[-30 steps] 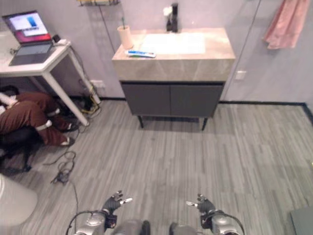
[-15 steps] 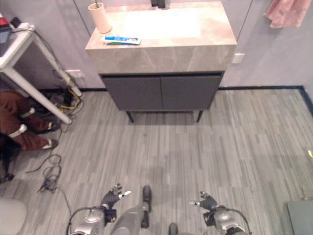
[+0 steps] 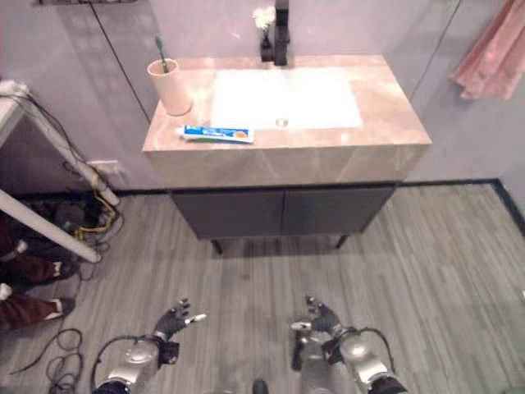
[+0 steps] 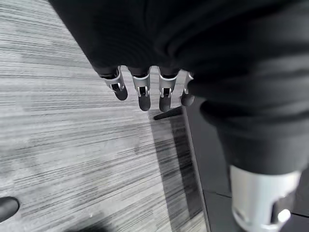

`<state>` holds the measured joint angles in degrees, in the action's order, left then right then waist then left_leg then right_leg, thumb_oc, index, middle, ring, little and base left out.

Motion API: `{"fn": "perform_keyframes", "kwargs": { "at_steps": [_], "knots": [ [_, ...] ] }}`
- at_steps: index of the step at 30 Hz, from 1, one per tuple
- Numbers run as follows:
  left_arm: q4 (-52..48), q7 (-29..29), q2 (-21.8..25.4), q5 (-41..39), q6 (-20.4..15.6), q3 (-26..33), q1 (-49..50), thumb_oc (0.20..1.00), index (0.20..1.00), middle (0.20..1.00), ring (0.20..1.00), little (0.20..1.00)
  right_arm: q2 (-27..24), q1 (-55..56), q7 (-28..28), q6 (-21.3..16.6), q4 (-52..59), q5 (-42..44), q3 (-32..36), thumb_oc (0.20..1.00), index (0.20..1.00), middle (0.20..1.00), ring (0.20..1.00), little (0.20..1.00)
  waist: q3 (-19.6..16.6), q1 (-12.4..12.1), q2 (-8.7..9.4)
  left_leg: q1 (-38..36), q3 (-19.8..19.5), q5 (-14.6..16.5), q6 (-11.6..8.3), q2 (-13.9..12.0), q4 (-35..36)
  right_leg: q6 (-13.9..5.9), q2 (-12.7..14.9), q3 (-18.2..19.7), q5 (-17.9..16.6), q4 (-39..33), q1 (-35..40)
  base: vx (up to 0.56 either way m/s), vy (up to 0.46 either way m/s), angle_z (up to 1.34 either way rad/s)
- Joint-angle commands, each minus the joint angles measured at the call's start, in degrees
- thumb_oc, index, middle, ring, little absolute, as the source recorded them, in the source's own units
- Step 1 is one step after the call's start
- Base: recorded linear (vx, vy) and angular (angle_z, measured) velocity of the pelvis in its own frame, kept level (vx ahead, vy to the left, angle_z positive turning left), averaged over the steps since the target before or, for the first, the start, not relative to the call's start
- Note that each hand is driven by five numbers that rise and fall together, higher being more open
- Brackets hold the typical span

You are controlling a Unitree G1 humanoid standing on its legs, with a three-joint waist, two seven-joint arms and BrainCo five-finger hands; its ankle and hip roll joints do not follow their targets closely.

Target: Put brush and paste in cup on sink, flatten towel.

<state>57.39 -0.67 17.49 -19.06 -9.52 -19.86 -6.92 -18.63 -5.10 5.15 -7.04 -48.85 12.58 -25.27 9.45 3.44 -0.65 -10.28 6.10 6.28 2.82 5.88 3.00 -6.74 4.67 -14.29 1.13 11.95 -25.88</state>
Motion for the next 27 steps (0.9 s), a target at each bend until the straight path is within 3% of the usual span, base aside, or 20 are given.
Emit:
{"fn": "perform_keyframes", "kwargs": {
  "at_steps": [1,3,4,6,7,9,11,13,14,15,16,18,20,27],
  "knots": [
    [-2.5,-0.7,-0.2,3.0,-1.3,-1.7,-0.1,1.0,1.0,1.0,1.0,1.0,-1.1,-0.9,0.1,-1.0,-1.5,0.4,2.2,1.0,1.0,1.0,1.0,1.0,-0.3,0.8,0.64,2.7,-1.5,-0.6,-1.8,-1.7,-2.5,-2.23,0.4,6.7,-12.2,-8.9,10.7,0.52,-0.074,0.98],
    [-1.4,-0.5,-0.6,3.8,-1.5,-1.9,-0.3,1.0,1.0,1.0,1.0,1.0,-1.4,-0.5,0.3,-1.1,-2.1,1.3,2.7,1.0,1.0,1.0,1.0,1.0,-1.4,1.2,0.84,2.4,-2.6,0.5,-2.23,-1.6,-4.9,-1.21,-0.7,8.6,-12.0,-8.5,12.4,0.44,-0.098,0.95],
    [-0.6,-0.6,-1.1,4.1,-1.3,-1.9,0.0,1.0,1.0,1.0,1.0,1.0,-2.4,-0.5,0.4,-1.0,-3.3,1.1,2.9,1.0,1.0,1.0,1.0,1.0,-2.1,0.8,0.26,2.7,-3.4,0.0,-3.86,-2.1,-9.3,-0.08,-1.8,7.6,-11.1,-9.2,14.8,0.36,-0.114,0.99],
    [-0.5,-0.7,-1.3,3.4,-1.2,-1.2,1.1,1.0,1.0,1.0,1.0,1.0,-3.4,-0.1,0.5,-1.1,-2.6,0.6,3.0,1.0,1.0,1.0,1.0,1.0,-2.6,0.6,0.18,5.6,-2.9,-4.2,-6.94,-3.6,-19.5,1.4,-2.7,6.4,-10.2,-10.6,17.7,0.33,-0.138,0.51],
    [-0.5,-0.7,-1.2,3.4,-1.2,-1.2,1.1,1.0,1.0,1.0,1.0,1.0,-3.4,-0.2,0.5,-1.1,-2.6,0.6,3.0,1.0,1.0,1.0,1.0,1.0,-2.8,0.7,0.32,5.9,-3.0,-4.4,-6.92,-3.4,-19.5,1.38,-2.5,6.4,-10.3,-10.6,17.5,0.19,-0.127,0.02],
    [-1.2,-0.9,-0.9,2.6,-0.8,-0.9,1.6,1.0,1.0,1.0,1.0,1.0,-4.3,-0.2,0.2,-1.2,-2.2,0.7,3.2,1.0,1.0,1.0,1.0,1.0,-1.6,-0.1,1.25,11.3,-1.9,-10.4,-9.86,-6.3,-30.6,3.04,-2.3,5.6,-8.4,-11.0,20.2,0.14,-0.145,-0.07],
    [-0.6,-0.1,-0.8,2.0,-1.0,-0.9,1.2,1.0,1.0,1.0,1.0,1.0,-5.1,-0.7,-0.6,-1.5,-1.7,1.4,3.2,1.0,1.0,1.0,1.0,1.0,0.2,-1.0,1.86,16.3,-1.9,-10.0,-9.5,-6.6,-37.2,4.4,-2.3,5.3,-6.8,-10.6,21.1,0.08,-0.128,0.03],
    [0.6,0.1,-1.3,0.5,-0.6,-0.4,0.9,1.0,1.0,1.0,1.0,1.0,-5.3,-1.1,-0.8,-1.5,-2.4,1.3,3.2,1.0,1.0,1.0,1.0,1.0,0.4,-1.1,2.11,18.1,-0.8,-9.9,-8.94,-7.8,-36.2,4.43,-2.0,4.8,-6.4,-10.7,21.2,0.1,-0.054,-0.18],
    [2.7,0.1,-2.2,-2.9,-0.2,0.9,0.6,1.0,1.0,1.0,1.0,1.0,-5.3,-1.3,-1.7,-1.5,-4.4,0.9,2.9,1.0,1.0,1.0,1.0,1.0,0.2,-1.6,2.26,20.1,1.0,-8.3,-7.9,-9.8,-30.1,3.83,-1.4,4.1,-6.0,-11.3,21.9,0.22,0.068,-0.13],
    [3.5,0.5,-2.1,-1.8,-0.6,0.9,0.6,1.0,1.0,1.0,1.0,1.0,-5.3,-1.8,-1.9,-1.5,-4.9,0.1,2.6,1.0,1.0,1.0,1.0,1.0,-0.5,-2.0,1.98,19.0,0.2,-6.0,-7.32,-9.1,-23.7,3.01,-1.5,5.0,-5.9,-11.8,22.3,0.22,0.069,0.09],
    [3.5,0.5,-2.1,-1.8,-0.6,0.9,0.6,1.0,1.0,1.0,1.0,1.0,-5.3,-1.7,-1.9,-1.5,-4.9,0.1,2.6,1.0,1.0,1.0,1.0,1.0,-0.3,-2.2,2.05,18.5,0.3,-6.1,-7.3,-9.1,-23.3,2.98,-1.4,5.1,-5.9,-11.8,22.5,0.2,0.134,0.06],
    [3.7,0.9,-1.7,-1.0,-1.0,1.2,1.2,1.0,1.0,1.0,1.0,1.0,-5.2,-1.6,-1.3,-1.6,-4.3,0.0,2.4,1.0,1.0,1.0,1.0,1.0,-1.0,-2.7,1.28,17.0,-2.5,-5.8,-6.88,-8.6,-14.0,2.34,-1.5,6.7,-5.3,-10.8,22.4,0.13,0.161,-0.14],
    [3.9,0.7,-1.2,-0.6,-1.1,1.5,1.3,1.0,1.0,1.0,1.0,1.0,-4.8,-1.5,-0.9,-1.6,-3.9,-0.2,2.3,1.0,1.0,1.0,1.0,1.0,-1.2,-2.7,1.11,14.3,-4.5,-5.1,-6.46,-7.6,-11.3,2.32,-1.3,7.8,-5.0,-9.4,22.3,0.09,0.167,-0.47],
    [3.8,0.5,0.3,5.0,-2.6,-0.7,1.4,1.0,1.0,1.0,1.0,1.0,-2.3,-1.1,0.3,-1.8,-4.1,0.4,2.5,1.0,1.0,1.0,1.0,1.0,-1.9,-2.1,-0.04,10.5,-1.4,-4.5,-3.43,-4.9,-5.0,-0.27,1.2,10.9,-6.7,-8.5,21.1,0.04,0.244,-0.37]
  ]
}}
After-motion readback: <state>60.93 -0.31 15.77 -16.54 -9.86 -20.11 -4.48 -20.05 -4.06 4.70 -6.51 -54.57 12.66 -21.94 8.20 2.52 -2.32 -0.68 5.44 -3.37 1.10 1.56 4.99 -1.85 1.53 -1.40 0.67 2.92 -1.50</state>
